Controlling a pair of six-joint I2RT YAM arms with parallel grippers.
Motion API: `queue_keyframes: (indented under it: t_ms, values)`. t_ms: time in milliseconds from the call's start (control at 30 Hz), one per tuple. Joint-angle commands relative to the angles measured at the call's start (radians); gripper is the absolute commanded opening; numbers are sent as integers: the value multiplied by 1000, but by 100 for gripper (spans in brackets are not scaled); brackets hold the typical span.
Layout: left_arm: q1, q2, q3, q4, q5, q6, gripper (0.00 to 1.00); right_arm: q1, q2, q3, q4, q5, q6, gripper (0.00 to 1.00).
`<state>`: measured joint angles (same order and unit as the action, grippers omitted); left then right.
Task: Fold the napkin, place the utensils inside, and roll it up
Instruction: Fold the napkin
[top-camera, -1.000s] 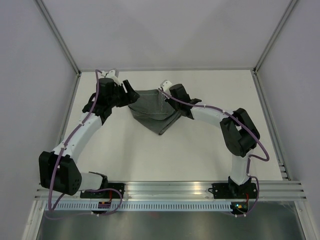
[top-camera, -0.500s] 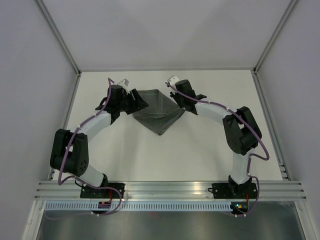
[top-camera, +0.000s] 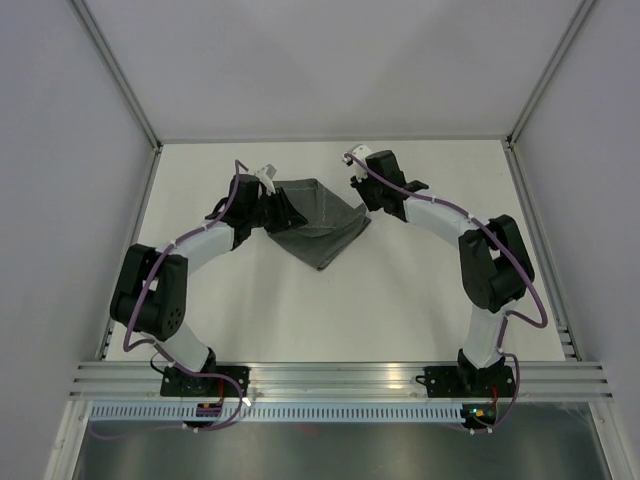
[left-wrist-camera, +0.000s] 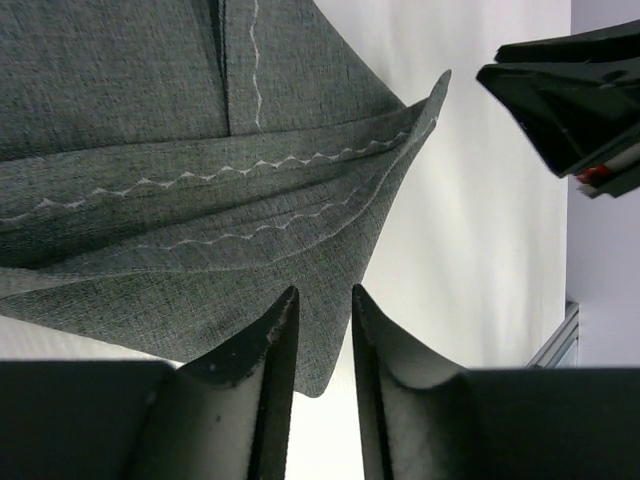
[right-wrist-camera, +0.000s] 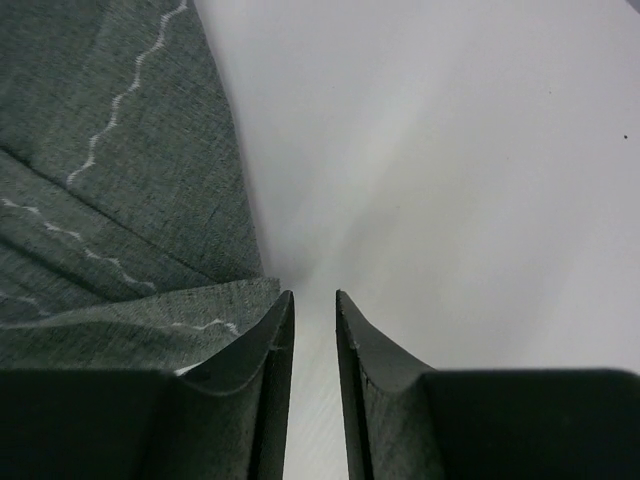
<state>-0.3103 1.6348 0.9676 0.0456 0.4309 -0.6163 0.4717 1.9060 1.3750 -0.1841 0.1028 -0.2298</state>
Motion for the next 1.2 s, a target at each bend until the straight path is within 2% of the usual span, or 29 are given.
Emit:
queue_keyframes:
  t_ms: [0,167,300,533,667,1167]
  values:
    - [-10,17,-18,53,46,-19,32,1,-117,19,-34,-98,21,28]
    - [-21,34,-32,48,60,-22,17,-1,-147,10,-92,-261,17,26]
    - [-30,49,-43,34,68,-16,12,-2,-128,16,-140,-432,12,25]
    - [-49,66,-44,31,92,-5,10,1,-75,39,-216,-601,-19,24]
    - [-53,102,-30,25,94,-11,10,1,-44,50,-255,-644,-25,24]
    - [-61,214,91,-3,58,-16,10,18,76,119,-281,-649,0,23]
